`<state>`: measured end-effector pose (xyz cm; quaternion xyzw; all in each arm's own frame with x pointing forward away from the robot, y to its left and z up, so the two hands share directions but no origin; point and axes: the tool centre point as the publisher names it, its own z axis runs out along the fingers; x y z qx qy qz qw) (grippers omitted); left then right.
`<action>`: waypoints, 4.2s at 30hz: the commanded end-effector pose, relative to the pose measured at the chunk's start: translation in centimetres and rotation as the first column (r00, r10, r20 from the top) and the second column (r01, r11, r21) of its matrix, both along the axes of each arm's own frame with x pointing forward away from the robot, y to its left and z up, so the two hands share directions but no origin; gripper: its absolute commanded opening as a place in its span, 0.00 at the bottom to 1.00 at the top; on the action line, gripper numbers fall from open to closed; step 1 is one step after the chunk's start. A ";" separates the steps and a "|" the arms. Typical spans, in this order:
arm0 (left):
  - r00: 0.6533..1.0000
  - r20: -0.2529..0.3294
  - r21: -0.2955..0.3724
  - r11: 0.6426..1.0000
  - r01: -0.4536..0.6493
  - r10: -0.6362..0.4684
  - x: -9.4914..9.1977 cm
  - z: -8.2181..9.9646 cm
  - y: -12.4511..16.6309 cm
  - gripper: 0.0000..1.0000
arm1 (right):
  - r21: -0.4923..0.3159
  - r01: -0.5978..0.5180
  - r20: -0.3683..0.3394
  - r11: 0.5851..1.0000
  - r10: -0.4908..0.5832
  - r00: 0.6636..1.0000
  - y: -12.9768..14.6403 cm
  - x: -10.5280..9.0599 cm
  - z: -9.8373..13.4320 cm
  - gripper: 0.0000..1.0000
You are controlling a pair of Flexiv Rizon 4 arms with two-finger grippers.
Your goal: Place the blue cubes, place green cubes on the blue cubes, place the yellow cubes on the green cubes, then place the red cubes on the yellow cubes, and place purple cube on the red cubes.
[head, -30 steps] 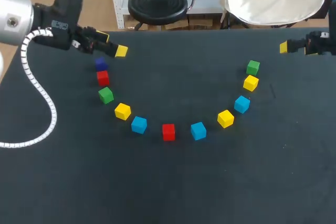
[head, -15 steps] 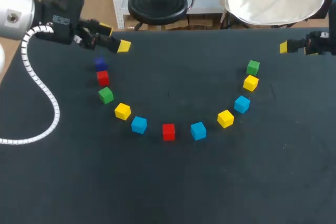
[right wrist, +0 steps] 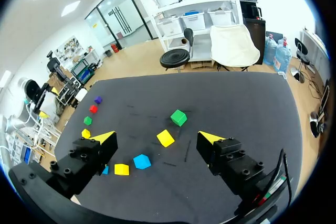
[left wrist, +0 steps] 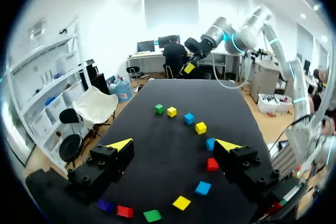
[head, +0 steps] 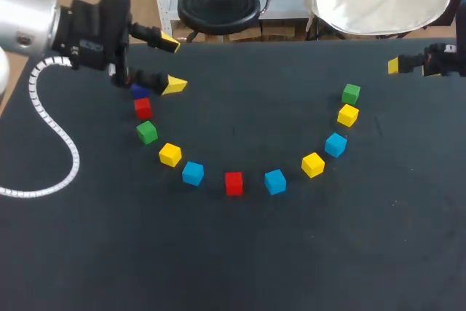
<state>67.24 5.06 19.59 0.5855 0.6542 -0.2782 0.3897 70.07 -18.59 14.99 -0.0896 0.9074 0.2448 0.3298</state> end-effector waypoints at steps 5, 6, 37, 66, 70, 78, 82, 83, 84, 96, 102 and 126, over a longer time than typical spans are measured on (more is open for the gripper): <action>0.994 -0.078 0.127 0.988 0.090 -0.080 2.7 -0.7 -0.2 1.00 | -0.002 0.003 0.000 1.000 -0.003 1.000 0.1 -0.1 0.0 1.00; 0.994 -0.078 0.127 0.988 0.090 -0.080 2.7 -0.7 -0.2 1.00 | -0.002 0.003 0.000 1.000 -0.003 1.000 0.1 -0.1 0.0 1.00; 0.978 -0.117 0.220 0.956 0.192 -0.170 0.9 -3.1 -0.3 1.00 | -0.002 0.003 0.000 1.000 -0.003 1.000 0.1 -0.1 0.0 1.00; 0.972 -0.189 0.284 0.941 0.187 -0.136 1.2 -6.5 -3.6 1.00 | -0.002 0.003 0.000 1.000 -0.003 1.000 0.1 -0.1 0.0 1.00; 0.972 -0.189 0.284 0.941 0.187 -0.136 1.2 -6.5 -3.6 1.00 | -0.002 0.003 0.000 1.000 -0.003 1.000 0.1 -0.1 0.0 1.00; 0.972 -0.189 0.284 0.941 0.187 -0.136 1.2 -6.5 -3.6 1.00 | -0.245 -0.329 0.087 0.912 0.359 0.929 7.2 0.7 5.8 1.00; 0.972 -0.189 0.284 0.941 0.187 -0.136 1.2 -6.5 -3.6 1.00 | -0.312 -0.491 0.030 0.814 0.525 0.851 10.1 -0.5 5.9 1.00; 0.972 -0.189 0.284 0.941 0.187 -0.136 1.2 -6.5 -3.6 1.00 | -0.317 -0.518 0.009 0.795 0.548 0.836 10.4 -0.7 5.8 1.00; 0.972 -0.189 0.284 0.941 0.187 -0.136 1.2 -6.5 -3.6 1.00 | -0.330 -0.549 -0.015 0.768 0.577 0.817 10.8 -1.1 5.5 1.00; 0.972 -0.189 0.284 0.941 0.187 -0.136 1.2 -6.5 -3.6 1.00 | -0.259 -0.747 -0.173 0.612 0.732 0.659 11.8 -5.0 2.5 1.00; 0.972 -0.189 0.284 0.941 0.187 -0.136 1.2 -6.5 -3.6 1.00 | -0.259 -0.747 -0.173 0.612 0.732 0.659 11.8 -5.0 2.5 1.00; 0.972 -0.189 0.284 0.941 0.187 -0.136 1.2 -6.5 -3.6 1.00 | -0.423 -0.846 -0.229 0.323 0.866 0.445 18.3 -14.2 -1.1 1.00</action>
